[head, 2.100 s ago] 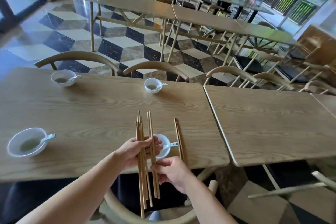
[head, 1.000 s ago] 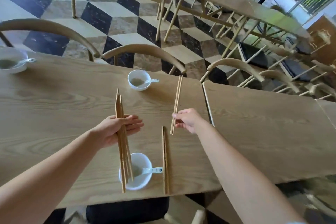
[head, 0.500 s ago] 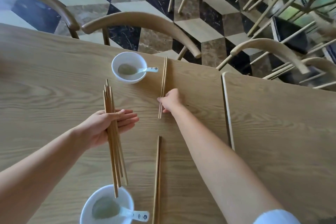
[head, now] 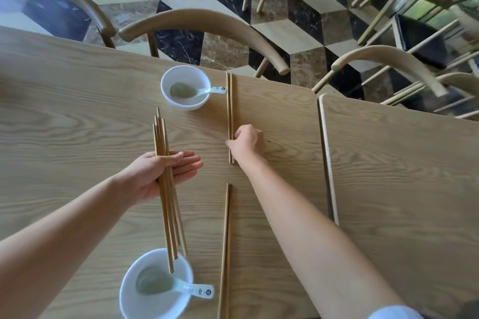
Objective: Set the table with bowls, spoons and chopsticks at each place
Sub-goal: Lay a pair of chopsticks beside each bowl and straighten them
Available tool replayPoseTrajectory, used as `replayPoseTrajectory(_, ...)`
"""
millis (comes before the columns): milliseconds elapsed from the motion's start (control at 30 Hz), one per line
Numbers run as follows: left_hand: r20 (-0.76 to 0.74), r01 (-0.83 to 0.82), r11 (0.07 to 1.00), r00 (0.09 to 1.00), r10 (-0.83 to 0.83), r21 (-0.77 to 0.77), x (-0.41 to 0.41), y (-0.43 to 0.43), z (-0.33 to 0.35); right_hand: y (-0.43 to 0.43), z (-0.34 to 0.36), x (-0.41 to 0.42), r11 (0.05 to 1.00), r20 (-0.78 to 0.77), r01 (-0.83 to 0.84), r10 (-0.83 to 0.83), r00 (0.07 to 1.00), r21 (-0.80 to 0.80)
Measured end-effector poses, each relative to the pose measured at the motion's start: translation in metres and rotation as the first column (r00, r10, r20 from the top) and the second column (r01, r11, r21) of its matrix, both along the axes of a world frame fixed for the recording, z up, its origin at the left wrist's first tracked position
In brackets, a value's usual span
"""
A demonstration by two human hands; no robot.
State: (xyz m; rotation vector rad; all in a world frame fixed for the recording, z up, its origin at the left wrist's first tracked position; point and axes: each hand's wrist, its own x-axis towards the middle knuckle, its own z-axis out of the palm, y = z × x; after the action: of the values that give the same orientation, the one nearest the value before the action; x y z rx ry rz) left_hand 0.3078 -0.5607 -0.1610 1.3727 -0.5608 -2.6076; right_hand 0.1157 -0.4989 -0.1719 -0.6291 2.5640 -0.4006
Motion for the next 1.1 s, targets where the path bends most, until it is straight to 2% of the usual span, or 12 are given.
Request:
replayPoseTrajectory(233,0.024,-0.006,1.000,1.000,0.007,-0.023,0.005,-0.004,-0.001,0.001,-0.006,0.001,0.995,0.022,0.072,-0.071,0.997,-0.064)
replayPoseTrajectory(600,0.065,-0.005,0.998,0.998,0.009,-0.059,0.013,-0.012,-0.003,-0.005,-0.009,0.007,0.993,-0.006,0.108,-0.109,0.994,-0.047)
replayPoseTrajectory(1100,0.092,0.001,0.998,0.996,0.005,-0.063,0.017,-0.003,0.000,-0.002,-0.012,0.006,0.996,0.004,0.083,-0.083,0.997,-0.044)
